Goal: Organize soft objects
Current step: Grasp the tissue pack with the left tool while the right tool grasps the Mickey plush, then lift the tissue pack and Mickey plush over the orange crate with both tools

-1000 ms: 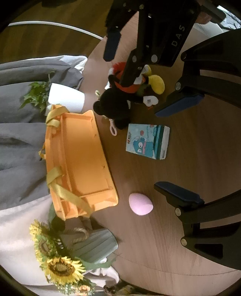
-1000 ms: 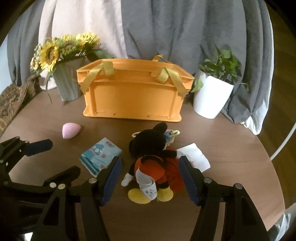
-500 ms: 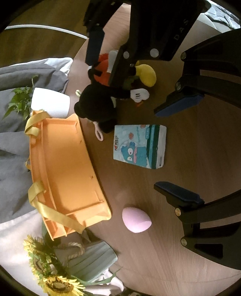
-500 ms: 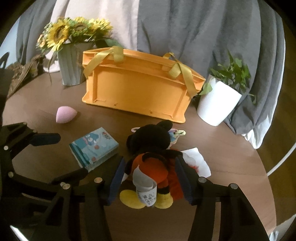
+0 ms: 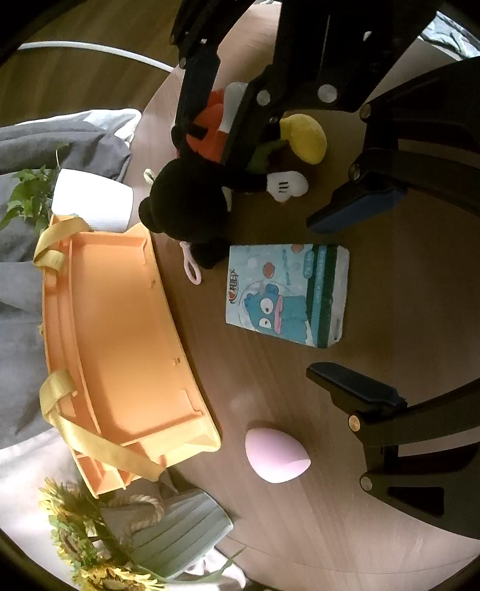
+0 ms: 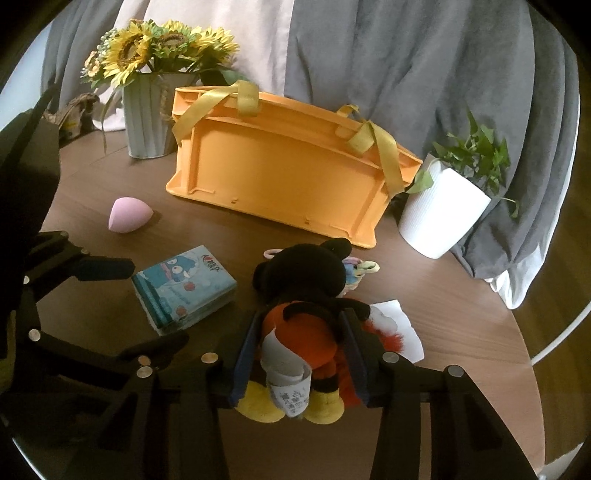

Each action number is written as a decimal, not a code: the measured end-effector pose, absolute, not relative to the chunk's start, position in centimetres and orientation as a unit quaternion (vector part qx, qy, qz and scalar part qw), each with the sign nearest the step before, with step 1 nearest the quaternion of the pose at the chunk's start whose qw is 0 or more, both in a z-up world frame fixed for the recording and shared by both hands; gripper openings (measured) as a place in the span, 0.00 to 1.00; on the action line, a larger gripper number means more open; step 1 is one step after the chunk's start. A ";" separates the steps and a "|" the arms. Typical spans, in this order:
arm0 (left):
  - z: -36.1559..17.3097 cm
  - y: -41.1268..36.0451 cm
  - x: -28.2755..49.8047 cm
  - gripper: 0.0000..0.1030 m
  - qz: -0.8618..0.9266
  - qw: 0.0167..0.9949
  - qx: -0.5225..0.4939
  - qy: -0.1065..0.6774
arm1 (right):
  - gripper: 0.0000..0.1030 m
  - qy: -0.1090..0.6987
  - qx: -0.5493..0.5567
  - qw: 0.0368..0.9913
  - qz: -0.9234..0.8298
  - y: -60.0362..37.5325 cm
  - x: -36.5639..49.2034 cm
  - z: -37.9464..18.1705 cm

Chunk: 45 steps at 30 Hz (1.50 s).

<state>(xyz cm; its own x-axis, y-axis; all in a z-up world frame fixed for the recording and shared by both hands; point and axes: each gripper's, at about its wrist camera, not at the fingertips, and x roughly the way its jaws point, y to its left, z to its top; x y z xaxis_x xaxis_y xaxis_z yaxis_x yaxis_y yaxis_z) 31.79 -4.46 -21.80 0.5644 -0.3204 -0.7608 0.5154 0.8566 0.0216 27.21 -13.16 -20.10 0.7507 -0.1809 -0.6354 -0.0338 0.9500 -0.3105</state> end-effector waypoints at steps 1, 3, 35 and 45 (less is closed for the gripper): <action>-21.8 -4.6 31.9 0.69 -0.240 0.875 0.121 0.403 | 0.43 0.351 -0.154 0.923 -0.040 -13.2 27.2 -20.2; -21.9 -4.7 32.0 0.64 -0.240 0.874 0.119 0.406 | 0.42 0.353 -0.156 0.922 -0.041 -13.2 27.3 -20.3; -15.0 -2.4 29.5 0.50 -0.172 0.914 0.036 0.367 | 0.35 0.314 -0.084 0.946 -0.002 -14.3 26.1 -16.6; -11.1 -1.9 28.6 0.50 -0.159 0.932 0.027 0.325 | 0.35 0.285 -0.076 0.956 0.004 -14.3 25.4 -13.7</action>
